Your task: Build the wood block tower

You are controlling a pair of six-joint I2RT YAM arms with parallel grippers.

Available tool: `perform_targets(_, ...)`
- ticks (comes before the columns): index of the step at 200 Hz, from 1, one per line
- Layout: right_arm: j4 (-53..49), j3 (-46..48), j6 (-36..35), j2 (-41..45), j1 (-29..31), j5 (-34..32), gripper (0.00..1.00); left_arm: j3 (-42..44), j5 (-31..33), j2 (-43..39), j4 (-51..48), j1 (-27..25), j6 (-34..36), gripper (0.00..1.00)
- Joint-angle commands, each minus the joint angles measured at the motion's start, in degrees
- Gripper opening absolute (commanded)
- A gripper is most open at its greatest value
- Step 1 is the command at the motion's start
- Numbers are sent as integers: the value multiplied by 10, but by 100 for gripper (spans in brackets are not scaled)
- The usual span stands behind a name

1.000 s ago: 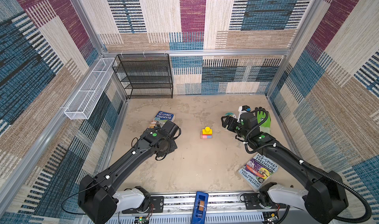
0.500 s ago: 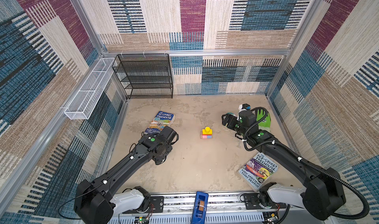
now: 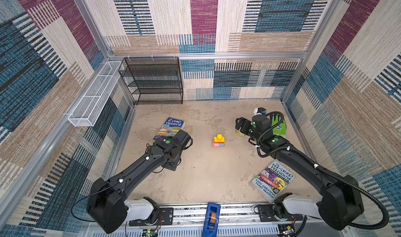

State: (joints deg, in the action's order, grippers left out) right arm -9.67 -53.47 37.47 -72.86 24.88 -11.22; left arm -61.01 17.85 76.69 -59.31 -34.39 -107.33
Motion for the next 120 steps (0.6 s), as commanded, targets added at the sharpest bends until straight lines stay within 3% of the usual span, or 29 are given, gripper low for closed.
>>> perform_targets(1, 12, -7, -10, -3, 0, -18, 93, -13, 8, 31, -10, -1, -50, 73)
perform_targets(43, 11, -11, -15, -8, 0, -16, 93, -20, -23, 84, -10, 0, -100, 77)
perform_targets(120, 13, -15, -25, -17, -1, -15, 92, -10, -32, 130, 30, 23, -171, 71)
